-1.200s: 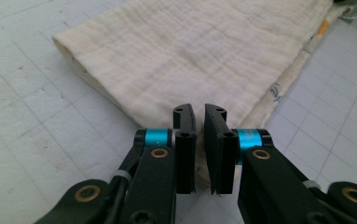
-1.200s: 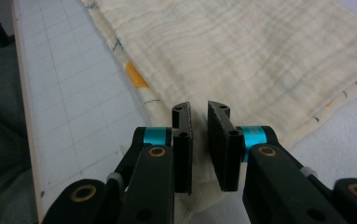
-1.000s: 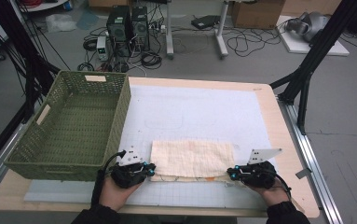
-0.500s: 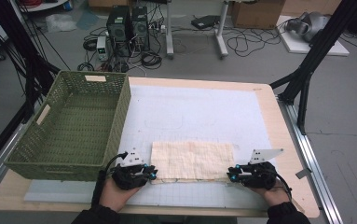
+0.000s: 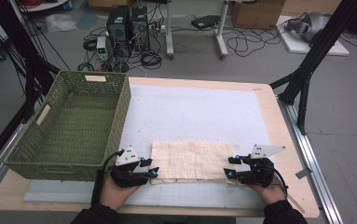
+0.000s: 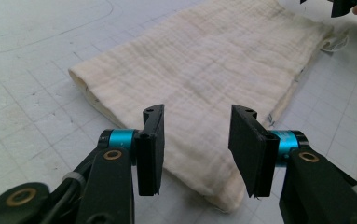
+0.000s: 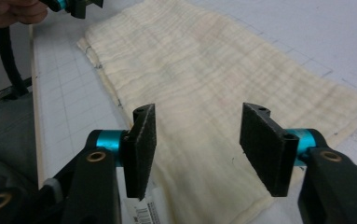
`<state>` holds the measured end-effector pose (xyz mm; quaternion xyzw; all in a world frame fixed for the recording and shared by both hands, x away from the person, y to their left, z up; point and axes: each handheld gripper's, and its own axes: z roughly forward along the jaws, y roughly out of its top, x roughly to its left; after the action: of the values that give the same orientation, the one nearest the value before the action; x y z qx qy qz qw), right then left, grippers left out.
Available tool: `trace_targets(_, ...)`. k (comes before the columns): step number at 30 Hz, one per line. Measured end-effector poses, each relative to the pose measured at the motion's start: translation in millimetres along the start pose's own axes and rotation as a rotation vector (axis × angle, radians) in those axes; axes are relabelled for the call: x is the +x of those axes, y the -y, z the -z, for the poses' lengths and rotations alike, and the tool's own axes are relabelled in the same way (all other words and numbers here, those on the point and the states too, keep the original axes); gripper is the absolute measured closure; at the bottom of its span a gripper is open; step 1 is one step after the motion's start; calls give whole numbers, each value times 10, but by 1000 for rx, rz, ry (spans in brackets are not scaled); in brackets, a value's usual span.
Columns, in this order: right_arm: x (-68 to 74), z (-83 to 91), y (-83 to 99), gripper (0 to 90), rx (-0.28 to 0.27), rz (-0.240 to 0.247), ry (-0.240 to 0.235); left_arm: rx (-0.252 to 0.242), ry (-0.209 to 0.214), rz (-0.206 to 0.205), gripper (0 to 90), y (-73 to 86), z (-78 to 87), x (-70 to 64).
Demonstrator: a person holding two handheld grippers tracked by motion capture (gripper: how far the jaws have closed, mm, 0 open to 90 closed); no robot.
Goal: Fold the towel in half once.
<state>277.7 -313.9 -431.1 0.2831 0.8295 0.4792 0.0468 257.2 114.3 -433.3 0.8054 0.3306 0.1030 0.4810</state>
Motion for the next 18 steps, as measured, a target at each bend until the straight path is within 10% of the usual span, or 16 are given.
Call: trace_targets(18,20,-57,-8,409,35,30,14,-20,-3,2,531,-13,-5,-20)
